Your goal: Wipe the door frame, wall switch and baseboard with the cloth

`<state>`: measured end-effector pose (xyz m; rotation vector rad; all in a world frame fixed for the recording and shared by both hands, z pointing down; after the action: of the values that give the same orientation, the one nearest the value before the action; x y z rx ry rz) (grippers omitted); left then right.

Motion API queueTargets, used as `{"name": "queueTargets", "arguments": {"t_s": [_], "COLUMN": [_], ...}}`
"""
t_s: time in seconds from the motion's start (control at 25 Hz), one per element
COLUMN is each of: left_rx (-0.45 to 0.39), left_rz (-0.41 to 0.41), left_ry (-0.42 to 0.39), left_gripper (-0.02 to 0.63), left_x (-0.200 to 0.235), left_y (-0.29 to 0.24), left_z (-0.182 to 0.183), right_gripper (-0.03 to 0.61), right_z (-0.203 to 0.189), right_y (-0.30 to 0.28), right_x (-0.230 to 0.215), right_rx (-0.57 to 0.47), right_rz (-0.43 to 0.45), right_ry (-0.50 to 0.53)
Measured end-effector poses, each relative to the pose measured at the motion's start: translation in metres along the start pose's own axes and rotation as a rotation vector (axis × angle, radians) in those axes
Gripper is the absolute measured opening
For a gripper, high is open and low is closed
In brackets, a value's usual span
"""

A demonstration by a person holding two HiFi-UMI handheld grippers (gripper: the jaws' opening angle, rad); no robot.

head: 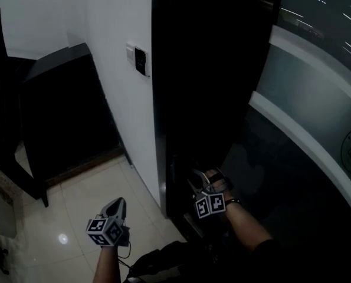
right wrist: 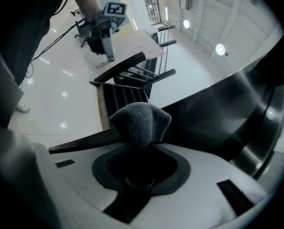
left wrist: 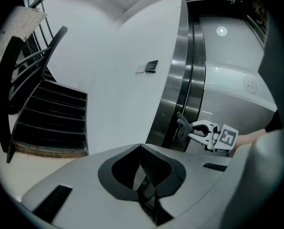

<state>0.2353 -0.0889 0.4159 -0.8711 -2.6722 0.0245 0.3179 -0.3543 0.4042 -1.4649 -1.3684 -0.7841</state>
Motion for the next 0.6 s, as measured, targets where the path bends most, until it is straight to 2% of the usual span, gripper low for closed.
{"name": "queueTargets", "arguments": {"t_s": [0.12, 0.32, 0.48, 0.6], "left_rx": [0.0, 0.002, -0.015, -0.026], "left_rz": [-0.05, -0.142, -0.182, -0.173], "left_ry": [0.019, 0.026, 0.024, 0.019], "left_gripper": [-0.009, -0.009, -0.009, -0.009], "left_x": [-0.008, -0.034, -0.045, -0.041], "left_y": [-0.013, -0.035, -0.04, -0.037], "left_z": [0.001, 0.0, 0.008, 0.011], "right_gripper": [0.094, 0.095, 0.095, 0.094], "right_z": [0.018, 0.047, 0.066, 0.077], "right_y": [0.029, 0.068, 0.079, 0.079], "right_x": [-0.076, -0.212, -0.297, -0.334], "right_rx": [-0.039, -0.063, -0.005, 0.048], "right_rz": [-0.178, -0.441, -0.583, -0.638], "right_ry": [0.029, 0.161, 0.197, 0.197]}}
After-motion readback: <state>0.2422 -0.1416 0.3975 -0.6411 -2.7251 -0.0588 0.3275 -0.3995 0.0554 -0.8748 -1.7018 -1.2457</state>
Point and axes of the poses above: the fingertips, and each gripper's own axes: y backward along the fingers, x to its left, z out of its top, the point moved 3 cm from there along y, backward along the fingers, and after that the axes turned 2 degrees about -y, right-handed, at the moved point
